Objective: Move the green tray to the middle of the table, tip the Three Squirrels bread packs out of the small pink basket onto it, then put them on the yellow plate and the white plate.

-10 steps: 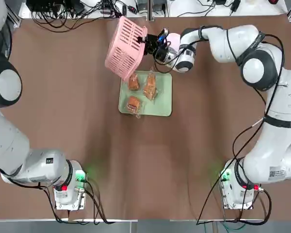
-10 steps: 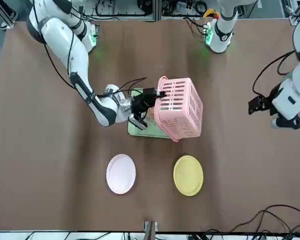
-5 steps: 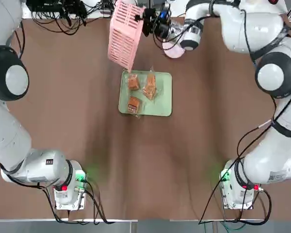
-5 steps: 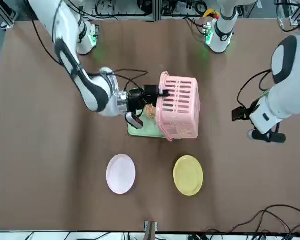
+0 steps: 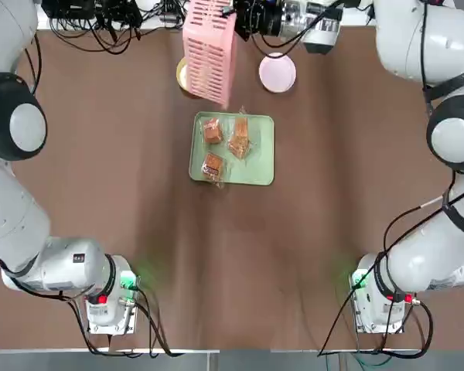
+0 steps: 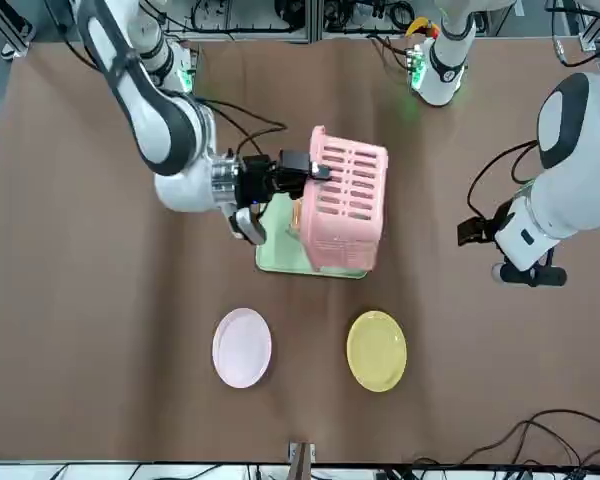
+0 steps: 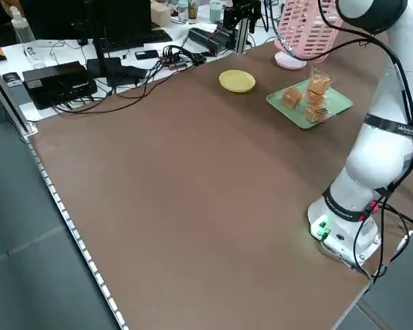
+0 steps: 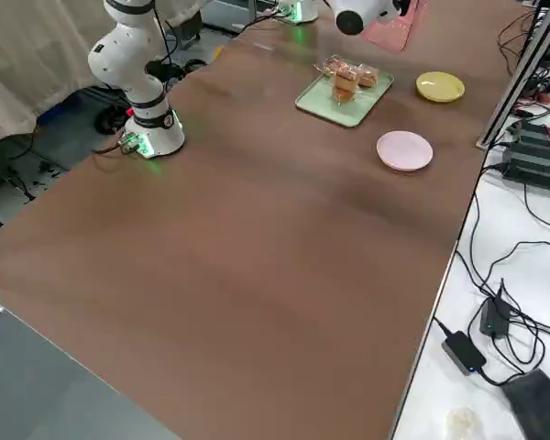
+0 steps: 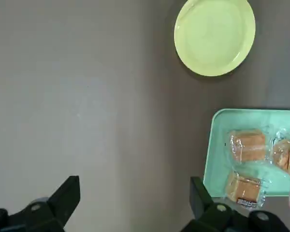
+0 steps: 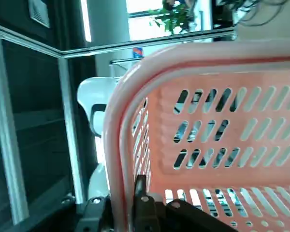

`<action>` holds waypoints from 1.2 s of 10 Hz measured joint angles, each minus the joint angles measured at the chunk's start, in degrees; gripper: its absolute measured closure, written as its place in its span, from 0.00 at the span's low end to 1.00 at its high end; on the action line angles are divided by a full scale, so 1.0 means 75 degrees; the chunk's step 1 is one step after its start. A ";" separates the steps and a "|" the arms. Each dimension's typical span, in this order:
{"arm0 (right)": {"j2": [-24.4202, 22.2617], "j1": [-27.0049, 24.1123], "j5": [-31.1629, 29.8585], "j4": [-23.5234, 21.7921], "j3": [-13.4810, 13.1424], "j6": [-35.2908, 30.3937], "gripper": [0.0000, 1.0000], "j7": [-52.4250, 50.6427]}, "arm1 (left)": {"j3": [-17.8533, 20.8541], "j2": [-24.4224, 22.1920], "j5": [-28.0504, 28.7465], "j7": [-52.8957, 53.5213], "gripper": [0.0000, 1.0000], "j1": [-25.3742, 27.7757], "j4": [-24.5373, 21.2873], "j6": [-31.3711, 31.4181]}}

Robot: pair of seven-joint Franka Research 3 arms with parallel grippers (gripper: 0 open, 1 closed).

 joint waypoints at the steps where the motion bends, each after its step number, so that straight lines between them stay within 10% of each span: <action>1: -0.0274 -0.0006 -0.0634 -0.0120 -0.0244 0.0003 0.93 0.0507 | -0.0001 0.0000 -0.0040 -0.0091 0.00 -0.0017 0.0000 0.0000; 6: -0.1805 -0.0026 -0.4090 -0.1112 -0.1571 -0.0261 0.93 0.2494 | -0.0020 0.0043 -0.0044 -0.0608 0.00 -0.0119 -0.0044 -0.0003; 10: -0.2269 -0.0101 -0.7819 -0.1311 -0.3711 -0.2465 0.93 0.2817 | -0.0085 0.0203 -0.0073 -0.0673 0.00 -0.0979 -0.0187 -0.0013; 12: -0.2301 -0.0115 -0.9434 -0.1407 -0.3965 -0.2547 0.93 0.2870 | -0.0117 0.0521 -0.0123 -0.1008 0.00 -0.1965 -0.0333 -0.0007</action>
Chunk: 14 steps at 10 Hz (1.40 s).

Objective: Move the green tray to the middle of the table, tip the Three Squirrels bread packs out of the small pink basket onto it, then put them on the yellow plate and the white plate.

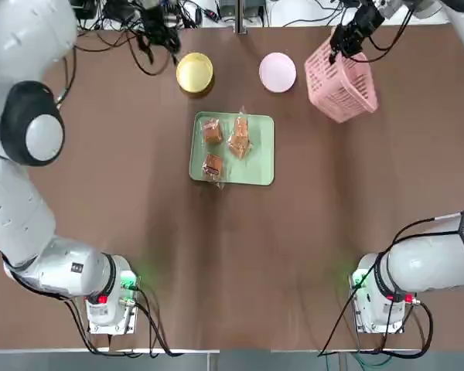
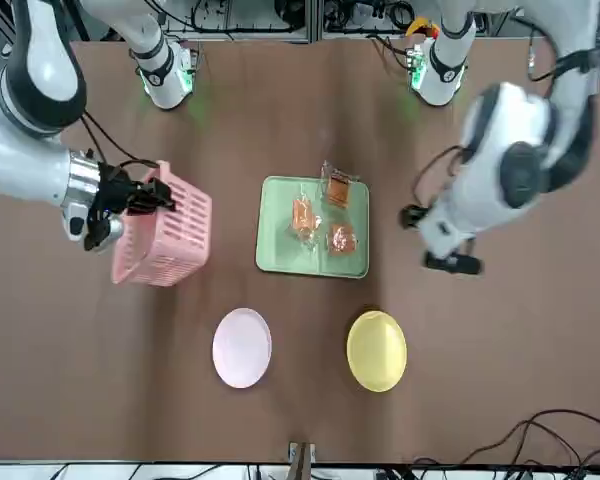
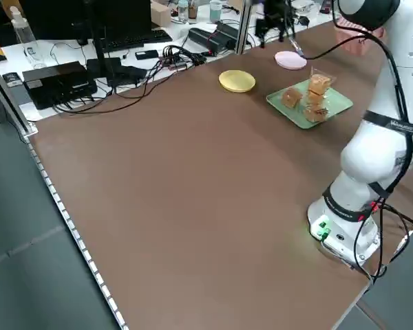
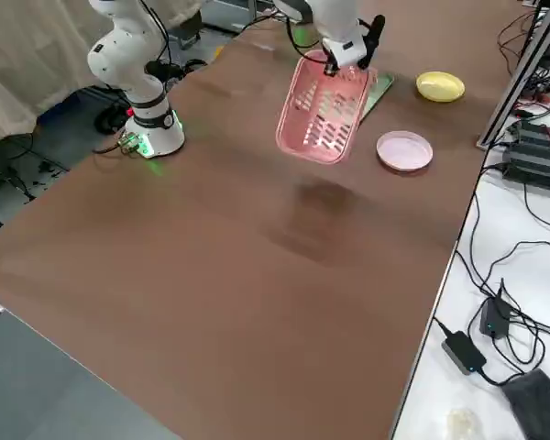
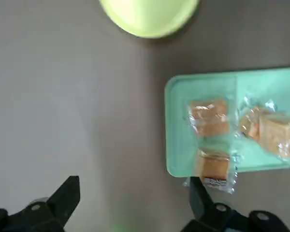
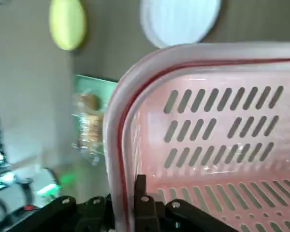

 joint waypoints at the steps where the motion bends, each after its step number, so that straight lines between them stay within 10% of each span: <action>1: -0.0001 0.0002 -0.0690 -0.0078 -0.0039 0.0042 0.93 0.0087 | 0.0001 0.0259 0.0000 -0.0507 0.00 -0.0574 -0.0036 0.0139; 10: -0.0559 0.0189 -0.2987 -0.2373 -0.0030 0.1849 0.93 0.2047 | 0.0044 0.0836 0.0416 -0.3278 0.00 -0.1605 -0.1235 0.3007; 14: -0.0560 0.0221 -0.3176 -0.3298 0.0509 0.3059 0.93 0.2106 | 0.0086 0.1051 0.0654 -0.3907 0.00 -0.1777 -0.1862 0.4065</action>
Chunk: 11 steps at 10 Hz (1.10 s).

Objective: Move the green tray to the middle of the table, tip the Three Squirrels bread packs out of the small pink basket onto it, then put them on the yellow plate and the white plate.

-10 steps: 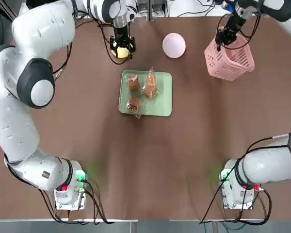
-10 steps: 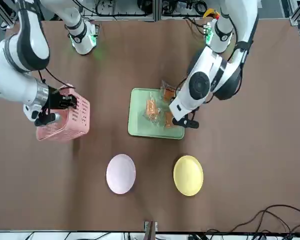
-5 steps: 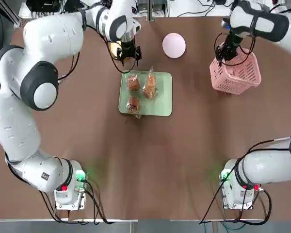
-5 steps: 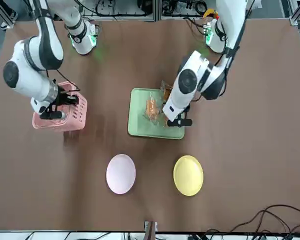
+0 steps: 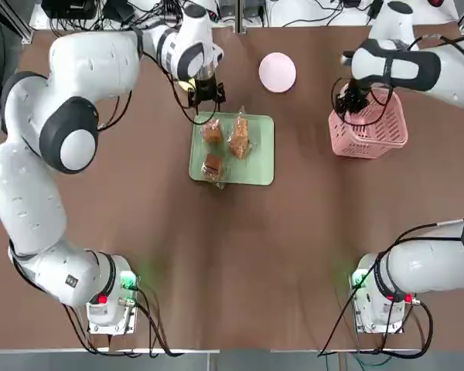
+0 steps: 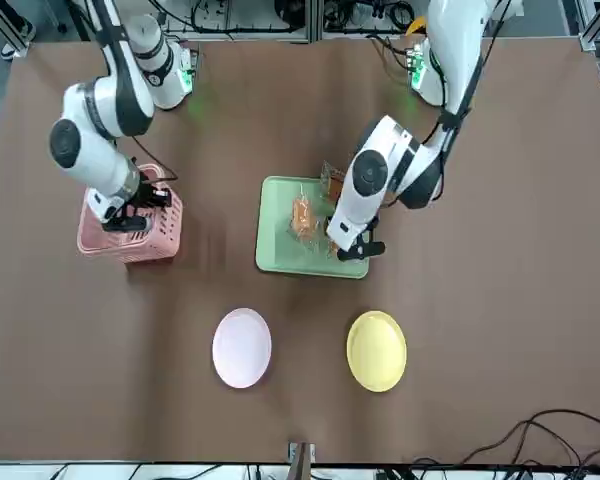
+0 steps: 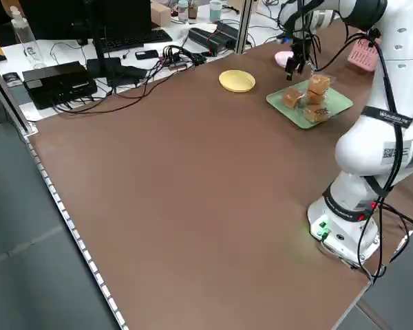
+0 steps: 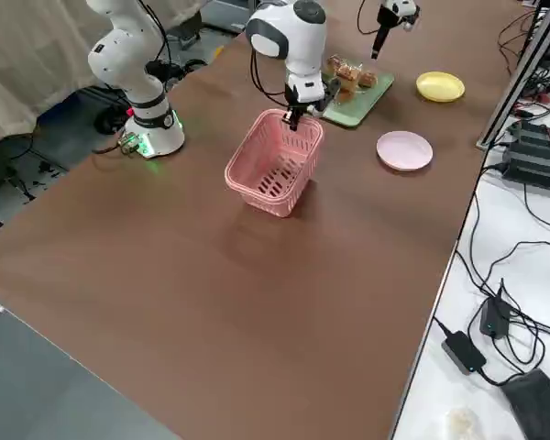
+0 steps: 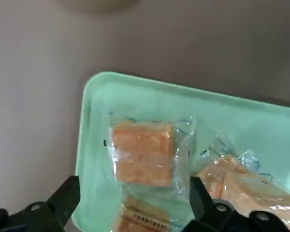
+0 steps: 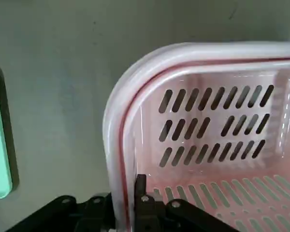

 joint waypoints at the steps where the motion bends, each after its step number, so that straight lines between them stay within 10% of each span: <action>1: 0.0000 0.0001 -0.0006 -0.0104 0.0033 0.0101 0.93 0.0008 | 0.0003 0.0213 0.0017 -0.0155 0.00 -0.0151 -0.0220 0.0645; 8: -0.0001 -0.0010 -0.0021 -0.0124 -0.0004 0.0128 0.73 0.0532 | 0.0178 0.0897 0.0712 -0.0233 0.00 -0.0089 -0.0041 0.1165; 11: -0.0007 -0.0041 -0.0022 0.0160 -0.0047 -0.0048 0.38 0.0594 | 0.0559 0.0934 0.0848 -0.0232 0.00 -0.0057 -0.0005 0.1167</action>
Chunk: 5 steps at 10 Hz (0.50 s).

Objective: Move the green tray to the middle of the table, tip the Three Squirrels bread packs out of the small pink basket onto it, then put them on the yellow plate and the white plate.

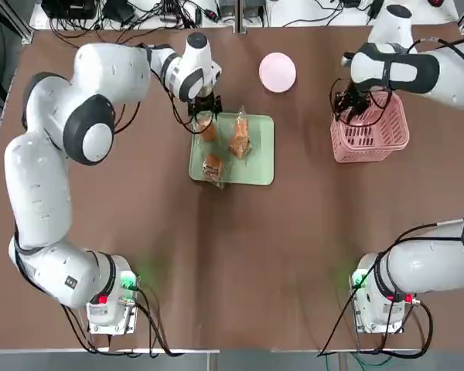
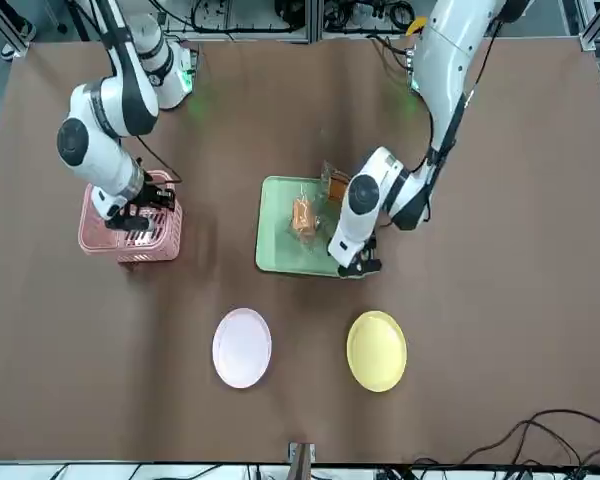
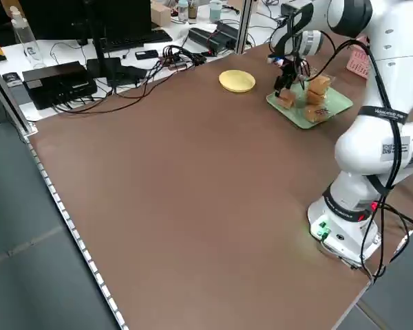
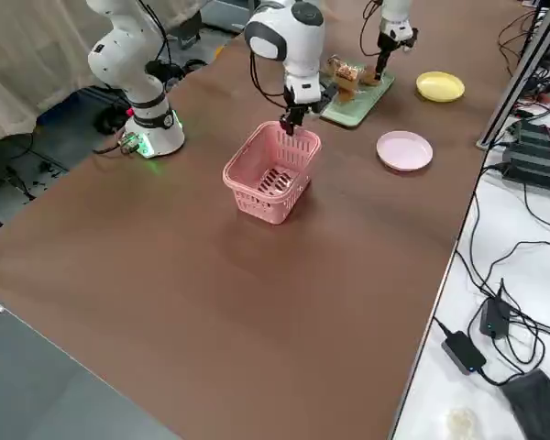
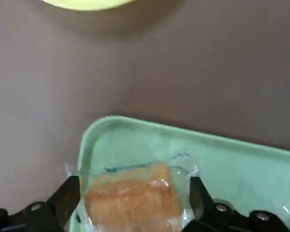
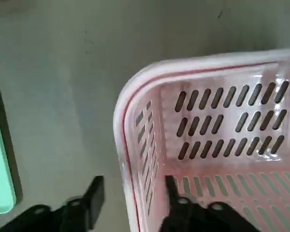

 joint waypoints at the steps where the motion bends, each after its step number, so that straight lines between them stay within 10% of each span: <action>1: -0.0015 -0.0023 -0.0001 0.0350 -0.0026 -0.0345 0.22 0.0024 | 0.0049 0.0016 0.0005 0.0000 0.00 0.0013 0.0083 0.0004; 5: -0.0211 -0.0354 -0.0071 0.3166 -0.0275 -0.3078 0.04 0.0051 | 0.0112 -0.0052 0.0007 -0.0081 0.00 -0.0058 0.0684 -0.0532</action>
